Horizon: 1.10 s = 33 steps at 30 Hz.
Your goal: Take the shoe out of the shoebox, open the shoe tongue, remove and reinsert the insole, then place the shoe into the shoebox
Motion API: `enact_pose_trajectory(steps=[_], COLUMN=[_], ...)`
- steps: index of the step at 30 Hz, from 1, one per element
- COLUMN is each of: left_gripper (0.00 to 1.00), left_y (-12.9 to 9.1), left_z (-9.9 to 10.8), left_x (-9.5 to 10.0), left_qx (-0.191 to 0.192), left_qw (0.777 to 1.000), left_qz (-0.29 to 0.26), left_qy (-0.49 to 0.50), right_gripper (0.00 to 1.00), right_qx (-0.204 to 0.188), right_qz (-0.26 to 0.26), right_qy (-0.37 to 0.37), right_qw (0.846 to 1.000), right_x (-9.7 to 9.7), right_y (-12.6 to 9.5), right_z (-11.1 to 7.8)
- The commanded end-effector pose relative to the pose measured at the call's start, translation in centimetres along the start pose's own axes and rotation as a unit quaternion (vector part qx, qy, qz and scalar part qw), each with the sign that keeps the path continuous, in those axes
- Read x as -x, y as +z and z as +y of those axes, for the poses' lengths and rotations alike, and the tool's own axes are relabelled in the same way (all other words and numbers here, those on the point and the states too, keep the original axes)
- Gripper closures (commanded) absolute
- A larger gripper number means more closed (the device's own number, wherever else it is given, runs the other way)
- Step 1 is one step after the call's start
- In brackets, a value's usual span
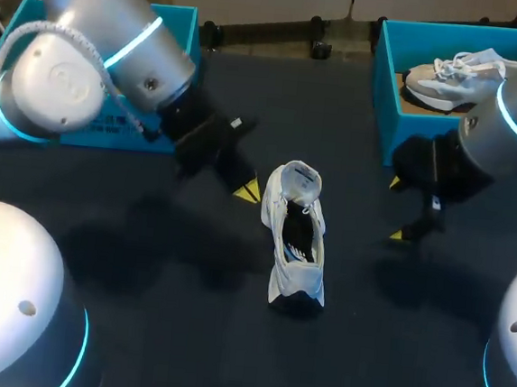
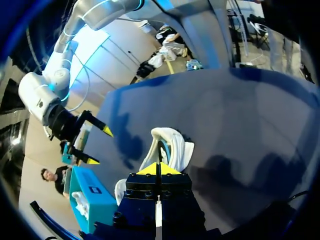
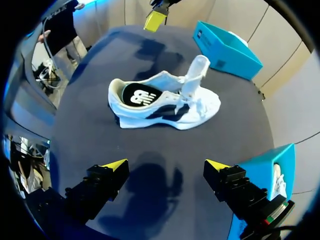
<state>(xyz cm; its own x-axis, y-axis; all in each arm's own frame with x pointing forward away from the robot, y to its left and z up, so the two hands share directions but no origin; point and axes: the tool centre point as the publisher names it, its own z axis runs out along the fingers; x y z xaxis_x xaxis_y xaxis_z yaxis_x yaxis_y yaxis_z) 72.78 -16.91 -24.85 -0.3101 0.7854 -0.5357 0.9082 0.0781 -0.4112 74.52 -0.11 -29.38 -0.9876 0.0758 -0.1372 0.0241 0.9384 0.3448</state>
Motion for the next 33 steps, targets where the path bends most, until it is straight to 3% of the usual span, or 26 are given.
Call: enact_pose_trajectory(steps=[1, 13, 22, 33], left_gripper=[1.0, 1.0, 1.0, 1.0], left_y=[-0.9, -2.4, -3.5, -1.6], left_z=[0.8, 1.3, 1.4, 2.2], left_x=[1.4, 3.2, 4.5, 6.7], left_qx=[-0.015, -0.021, -0.01, -0.007], left_qw=[0.998, 0.984, 0.974, 0.96], left_qz=[0.066, 0.158, 0.206, 0.244], left_qy=[0.019, 0.073, 0.097, 0.134], right_gripper=[0.0, 0.0, 0.0, 0.0], right_qx=[-0.006, -0.014, -0.019, -0.019], right_qz=[-0.004, -0.012, -0.005, -0.004], right_qy=[0.008, 0.035, 0.033, 0.035], right_qw=[1.0, 0.999, 0.999, 0.999], right_x=[-0.3, 0.9, 1.6, 1.7], right_y=[-2.7, -5.7, -6.4, -6.4], right_z=[-0.9, -3.0, -3.6, -3.7])
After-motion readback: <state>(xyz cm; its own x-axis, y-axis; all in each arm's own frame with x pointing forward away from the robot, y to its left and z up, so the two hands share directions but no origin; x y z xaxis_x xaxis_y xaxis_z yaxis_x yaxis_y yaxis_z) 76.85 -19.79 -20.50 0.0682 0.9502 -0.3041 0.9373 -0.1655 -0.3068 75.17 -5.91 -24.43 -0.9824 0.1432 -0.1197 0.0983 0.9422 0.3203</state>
